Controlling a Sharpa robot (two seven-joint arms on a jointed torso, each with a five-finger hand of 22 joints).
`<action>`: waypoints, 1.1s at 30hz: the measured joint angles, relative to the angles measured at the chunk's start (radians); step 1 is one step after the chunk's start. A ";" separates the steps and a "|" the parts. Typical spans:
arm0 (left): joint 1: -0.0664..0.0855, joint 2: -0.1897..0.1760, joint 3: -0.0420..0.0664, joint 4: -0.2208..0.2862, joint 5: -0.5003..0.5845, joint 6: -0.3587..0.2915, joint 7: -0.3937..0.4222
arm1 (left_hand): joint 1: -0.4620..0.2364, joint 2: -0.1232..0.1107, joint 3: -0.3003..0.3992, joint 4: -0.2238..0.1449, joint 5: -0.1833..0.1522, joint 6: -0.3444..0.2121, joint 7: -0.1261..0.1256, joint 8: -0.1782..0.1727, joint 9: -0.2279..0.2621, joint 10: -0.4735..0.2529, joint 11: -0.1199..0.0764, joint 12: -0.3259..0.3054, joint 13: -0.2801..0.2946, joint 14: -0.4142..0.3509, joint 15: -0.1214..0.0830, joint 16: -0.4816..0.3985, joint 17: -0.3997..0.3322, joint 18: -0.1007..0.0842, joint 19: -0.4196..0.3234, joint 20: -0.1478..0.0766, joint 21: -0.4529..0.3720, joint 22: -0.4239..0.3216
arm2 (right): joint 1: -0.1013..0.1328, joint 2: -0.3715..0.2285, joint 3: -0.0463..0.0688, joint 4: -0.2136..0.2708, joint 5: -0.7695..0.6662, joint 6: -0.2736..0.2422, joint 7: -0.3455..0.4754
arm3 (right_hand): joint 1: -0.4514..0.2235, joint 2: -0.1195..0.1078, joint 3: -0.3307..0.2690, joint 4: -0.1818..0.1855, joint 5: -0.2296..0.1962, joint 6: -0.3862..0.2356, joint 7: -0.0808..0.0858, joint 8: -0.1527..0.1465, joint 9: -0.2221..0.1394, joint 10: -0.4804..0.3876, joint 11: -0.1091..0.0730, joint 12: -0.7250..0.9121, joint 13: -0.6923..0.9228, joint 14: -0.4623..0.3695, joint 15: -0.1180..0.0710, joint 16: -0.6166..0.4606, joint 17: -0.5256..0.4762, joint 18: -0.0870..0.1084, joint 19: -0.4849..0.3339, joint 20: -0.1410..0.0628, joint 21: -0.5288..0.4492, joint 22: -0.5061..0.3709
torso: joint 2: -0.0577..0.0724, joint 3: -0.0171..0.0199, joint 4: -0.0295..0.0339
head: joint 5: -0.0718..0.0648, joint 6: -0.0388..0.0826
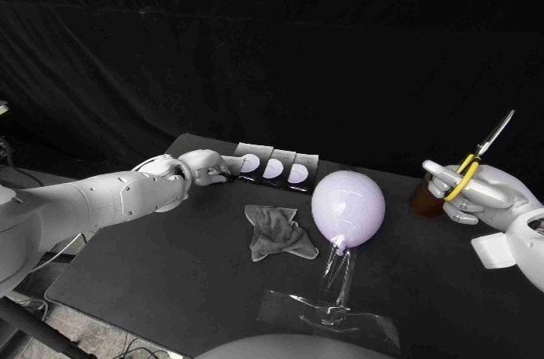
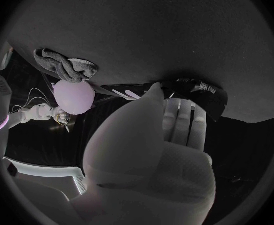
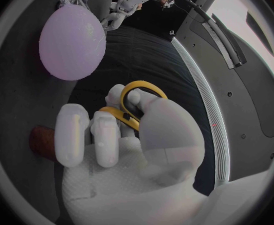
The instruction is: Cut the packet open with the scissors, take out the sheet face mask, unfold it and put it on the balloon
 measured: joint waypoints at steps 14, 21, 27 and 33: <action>0.044 -0.081 -0.001 0.121 0.142 0.058 0.027 | -0.093 -0.090 0.258 -0.011 0.001 0.015 0.004 0.021 0.013 0.059 -0.026 -0.037 0.011 0.085 -0.039 0.114 0.163 0.013 0.053 -0.053 0.053 0.062 | 0.000 0.003 0.000 -0.013 -0.003 0.000 0.000 | 0.001 -0.001 -0.001 0.000 0.000 0.000 0.000 -0.001 0.000 0.000 0.000 0.000 -0.001 0.000 0.000 0.000 0.000 0.000 0.000 0.000 0.000 0.000 | 0.000 0.0003 0.0000 | -0.005 0.012; 0.146 -0.113 0.014 0.214 0.241 0.082 0.025 | -0.108 -0.104 0.288 -0.020 0.001 0.015 0.004 0.029 0.014 0.066 -0.027 -0.037 0.011 0.085 -0.039 0.114 0.164 0.017 0.057 -0.042 0.066 0.067 | -0.002 0.016 0.000 -0.035 -0.003 -0.002 0.002 | 0.001 -0.001 -0.001 -0.001 0.000 0.000 0.000 -0.014 0.013 0.000 0.000 0.000 -0.001 0.000 0.000 0.000 -0.001 0.001 0.000 0.000 -0.008 -0.001 | -0.001 0.0003 -0.0010 | -0.015 0.029; 0.235 -0.127 0.018 0.302 0.312 0.085 0.022 | -0.112 -0.108 0.299 -0.023 0.001 0.018 0.007 0.029 0.014 0.068 -0.025 -0.037 0.011 0.087 -0.041 0.110 0.166 0.017 0.058 -0.033 0.072 0.070 | -0.004 0.028 0.000 -0.055 0.005 -0.010 0.011 | 0.010 0.005 0.010 -0.014 0.000 -0.051 -0.027 -0.229 0.062 0.000 0.000 0.000 0.000 -0.002 0.002 -0.002 -0.001 0.017 -0.012 0.005 -0.030 -0.001 | -0.002 0.0000 -0.0018 | -0.035 0.049; 0.304 -0.132 0.021 0.405 0.420 0.086 0.016 | -0.114 -0.111 0.310 -0.028 0.000 0.018 0.008 0.034 0.014 0.073 -0.026 -0.037 0.011 0.088 -0.042 0.110 0.167 0.017 0.054 -0.029 0.072 0.070 | -0.006 0.047 0.000 -0.080 0.029 -0.033 0.033 | 0.055 -0.003 0.012 -0.017 0.000 -0.092 -0.008 -0.363 -0.015 0.000 0.000 0.000 0.000 -0.008 0.013 -0.005 -0.001 0.017 -0.039 0.018 -0.077 0.000 | -0.003 0.0024 -0.0038 | -0.054 0.072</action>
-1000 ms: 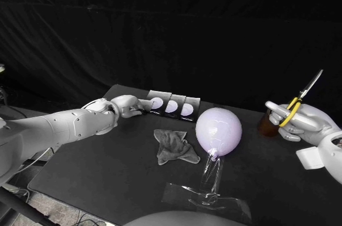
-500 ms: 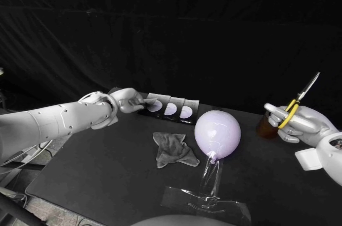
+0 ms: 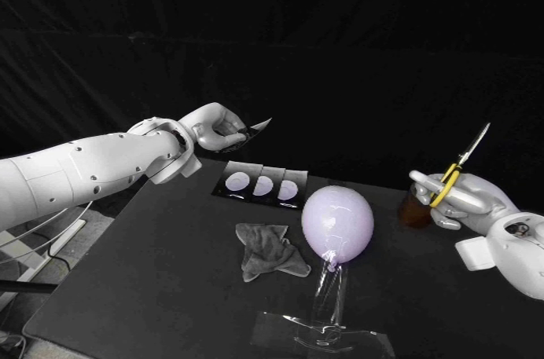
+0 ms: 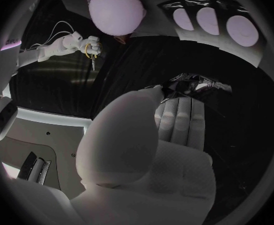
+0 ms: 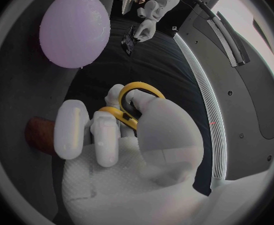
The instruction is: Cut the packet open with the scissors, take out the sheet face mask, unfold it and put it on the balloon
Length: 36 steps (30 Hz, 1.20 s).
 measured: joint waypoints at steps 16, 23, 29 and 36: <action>-0.027 0.079 -0.014 0.196 0.561 0.054 0.073 | -0.016 -0.008 0.026 -0.013 0.000 -0.011 0.014 0.001 0.014 -0.009 0.009 0.000 -0.001 -0.008 0.008 -0.015 0.001 0.000 -0.011 0.010 0.000 0.000 | -0.007 0.038 0.000 -0.007 0.084 -0.091 0.086 | 0.090 -0.069 0.110 -0.107 -0.008 -0.095 0.099 -0.374 -0.274 -0.020 0.020 -0.015 -0.490 0.002 0.077 -0.218 -0.083 0.077 -0.138 0.069 -0.298 -0.094 | -0.003 0.0067 -0.0064 | -0.142 0.086; -0.051 0.107 -0.014 0.213 0.805 0.098 0.131 | -0.026 -0.005 0.033 -0.020 -0.001 -0.012 0.014 0.001 0.015 -0.010 0.009 0.000 -0.001 -0.008 0.008 -0.015 0.005 0.000 -0.007 0.014 0.012 0.002 | -0.007 0.049 0.000 0.001 0.102 -0.115 0.108 | 0.108 -0.113 0.126 -0.130 -0.003 -0.082 0.136 -0.467 -0.383 0.022 0.056 -0.330 -0.780 0.002 0.102 -0.164 -0.009 0.068 -0.082 0.090 -0.220 -0.037 | -0.002 0.0056 -0.0058 | -0.211 0.114; -0.067 0.125 -0.014 0.218 0.937 0.162 0.152 | -0.045 0.002 0.037 -0.024 -0.004 -0.012 0.014 0.001 0.016 -0.010 0.009 0.000 -0.001 -0.004 0.004 -0.015 0.008 -0.001 0.020 0.001 0.026 0.007 | -0.007 0.061 0.000 0.004 0.106 -0.121 0.121 | 0.114 -0.179 0.123 -0.156 -0.003 -0.074 0.146 -0.487 -0.415 0.030 0.063 -0.421 -0.867 0.003 0.117 -0.143 0.000 0.061 -0.057 0.102 -0.169 -0.004 | -0.001 0.0044 -0.0042 | -0.254 0.112; -0.071 0.142 -0.013 0.193 1.007 0.260 0.148 | -0.060 0.017 0.040 -0.027 -0.001 -0.017 0.015 0.005 0.016 -0.004 0.011 0.000 0.001 -0.002 0.002 -0.015 0.011 -0.001 0.031 -0.006 0.030 0.007 | -0.007 0.074 0.000 0.010 0.104 -0.120 0.132 | 0.119 -0.225 0.121 -0.165 -0.003 -0.107 0.179 -0.488 -0.453 -0.027 0.092 -0.465 -0.953 0.004 0.135 -0.134 0.003 0.060 -0.043 0.116 -0.150 0.000 | -0.001 0.0042 -0.0042 | -0.290 0.104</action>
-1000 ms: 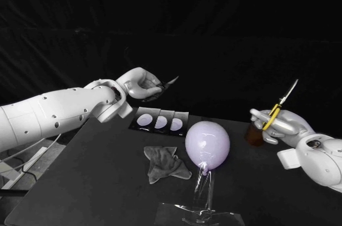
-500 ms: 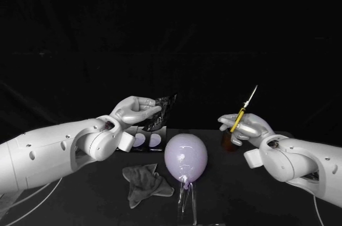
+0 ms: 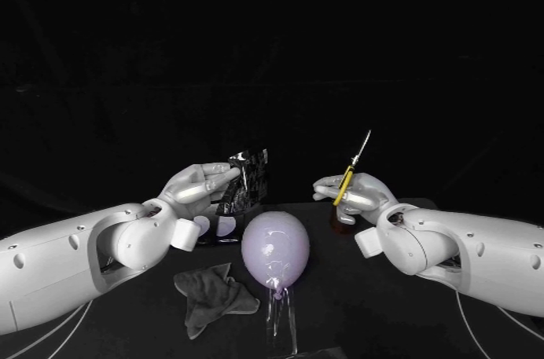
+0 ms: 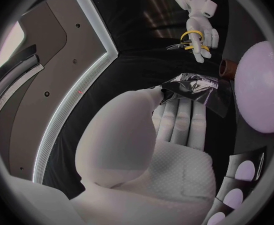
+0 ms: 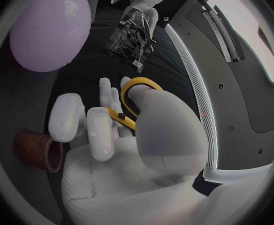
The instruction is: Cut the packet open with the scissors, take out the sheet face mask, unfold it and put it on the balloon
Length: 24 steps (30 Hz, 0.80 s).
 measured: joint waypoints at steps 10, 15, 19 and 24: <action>-0.001 0.011 0.000 -0.013 0.031 0.108 -0.046 | -0.019 0.031 0.008 -0.006 0.000 -0.016 0.009 0.002 0.000 0.014 0.000 -0.001 0.002 0.034 -0.006 0.000 0.007 0.000 0.040 -0.016 0.008 -0.001 | 0.000 0.019 0.001 0.006 -0.005 0.007 0.014 | -0.006 -0.031 -0.075 0.001 0.000 -0.126 0.048 -0.006 -0.076 -0.185 0.052 0.000 -0.149 0.001 0.047 0.012 -0.003 -0.002 -0.015 0.040 -0.005 0.000 | -0.001 0.0010 0.0012 | -0.034 -0.009; -0.001 0.018 0.000 -0.013 0.036 0.156 -0.072 | -0.028 0.043 0.022 -0.006 0.000 -0.045 0.013 0.020 0.000 0.014 0.000 -0.001 0.002 0.034 -0.006 0.000 0.008 -0.007 0.061 -0.022 0.009 -0.012 | 0.000 0.025 0.001 0.013 -0.011 0.013 0.020 | -0.002 -0.026 -0.124 -0.001 0.000 -0.180 0.041 -0.006 -0.104 -0.241 0.066 0.000 -0.197 0.000 0.061 0.012 -0.003 -0.006 -0.018 0.054 -0.010 -0.001 | -0.001 0.0014 0.0011 | -0.045 -0.011; -0.001 0.021 0.000 -0.012 0.038 0.187 -0.087 | -0.034 0.050 0.030 -0.007 0.000 -0.061 0.014 0.038 0.000 0.014 0.000 -0.003 0.002 0.041 -0.006 -0.005 0.008 -0.008 0.069 -0.024 0.001 -0.019 | 0.000 0.030 0.002 0.016 -0.015 0.018 0.023 | 0.007 -0.017 -0.154 -0.001 0.000 -0.202 0.037 -0.006 -0.118 -0.260 0.071 0.000 -0.222 -0.003 0.065 0.012 -0.003 -0.007 -0.026 0.062 -0.019 -0.001 | -0.001 0.0013 0.0002 | -0.050 -0.012; -0.001 0.027 0.000 -0.011 0.038 0.219 -0.097 | -0.037 0.052 0.034 -0.010 -0.003 -0.072 0.014 0.055 0.000 0.016 0.002 -0.003 0.002 0.045 -0.009 -0.007 0.010 -0.008 0.079 -0.024 -0.004 -0.026 | 0.000 0.039 0.003 0.017 -0.020 0.026 0.024 | 0.015 -0.009 -0.180 0.000 0.000 -0.213 0.034 -0.006 -0.128 -0.273 0.076 0.000 -0.240 0.000 0.068 0.012 -0.003 -0.007 -0.031 0.066 -0.029 -0.001 | -0.001 0.0010 0.0002 | -0.057 -0.014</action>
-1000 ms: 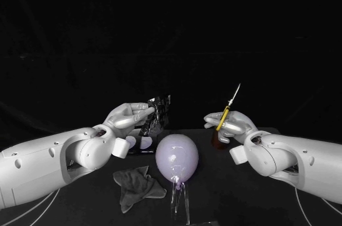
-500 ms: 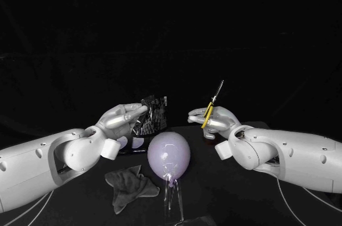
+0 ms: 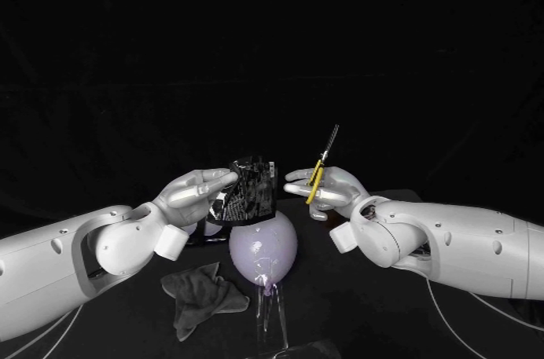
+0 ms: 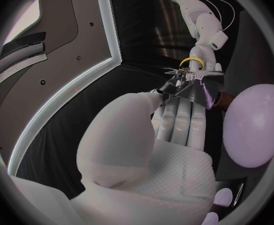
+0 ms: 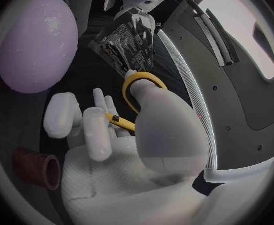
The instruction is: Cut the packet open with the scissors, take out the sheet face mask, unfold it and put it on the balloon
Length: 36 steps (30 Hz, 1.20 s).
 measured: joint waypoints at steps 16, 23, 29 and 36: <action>0.000 0.016 0.000 -0.003 -0.007 0.042 0.001 | -0.001 -0.001 0.006 -0.002 0.003 -0.009 -0.002 0.017 0.000 0.005 -0.002 0.000 0.001 0.004 0.003 -0.001 0.001 -0.001 0.004 -0.003 -0.004 -0.005 | 0.000 -0.007 0.000 0.069 -0.005 0.034 -0.001 | 0.013 0.014 -0.026 0.004 0.000 -0.004 0.002 0.004 -0.008 0.000 0.000 0.000 -0.020 0.000 0.000 0.000 0.001 -0.001 -0.004 0.004 -0.001 0.000 | 0.000 -0.0011 0.0009 | -0.005 -0.005; 0.000 0.016 0.000 -0.013 -0.015 0.043 0.006 | -0.001 -0.001 0.006 -0.002 0.003 -0.011 -0.004 0.021 0.000 0.005 -0.002 0.000 0.001 0.007 0.000 -0.001 0.002 -0.001 0.012 -0.003 -0.004 -0.006 | 0.000 -0.014 0.001 0.092 -0.005 0.050 -0.001 | 0.017 0.029 -0.048 0.007 0.000 0.018 0.002 0.013 -0.011 0.029 -0.002 0.007 -0.028 0.000 0.000 0.004 0.000 -0.001 -0.003 0.004 0.011 0.001 | -0.001 -0.0009 0.0008 | -0.004 -0.006; 0.000 0.019 0.001 -0.017 -0.021 0.042 0.010 | -0.001 -0.001 0.006 -0.002 0.003 -0.013 -0.005 0.022 0.000 0.005 -0.002 0.000 0.001 0.007 0.000 -0.001 0.002 -0.001 0.012 -0.003 -0.004 -0.006 | 0.000 -0.013 0.001 0.099 -0.003 0.064 -0.004 | 0.030 0.074 -0.063 0.009 0.000 0.078 0.011 0.039 -0.014 0.104 -0.014 0.029 -0.033 0.000 0.000 0.017 0.000 -0.001 0.013 -0.002 0.038 0.001 | -0.001 -0.0009 0.0010 | -0.003 -0.003; 0.000 0.022 0.001 -0.021 -0.027 0.040 0.011 | -0.004 -0.004 0.006 -0.002 0.003 -0.013 -0.006 0.023 0.001 0.009 -0.006 0.000 0.001 0.007 0.000 -0.005 0.002 -0.008 0.012 -0.003 -0.007 -0.008 | 0.000 -0.012 0.001 0.105 0.008 0.072 -0.005 | 0.061 0.142 -0.009 0.025 0.000 0.198 -0.025 0.080 -0.016 0.208 -0.032 0.074 -0.027 0.001 -0.041 0.017 0.000 -0.008 0.032 -0.030 0.060 0.001 | -0.001 -0.0009 0.0010 | -0.005 -0.005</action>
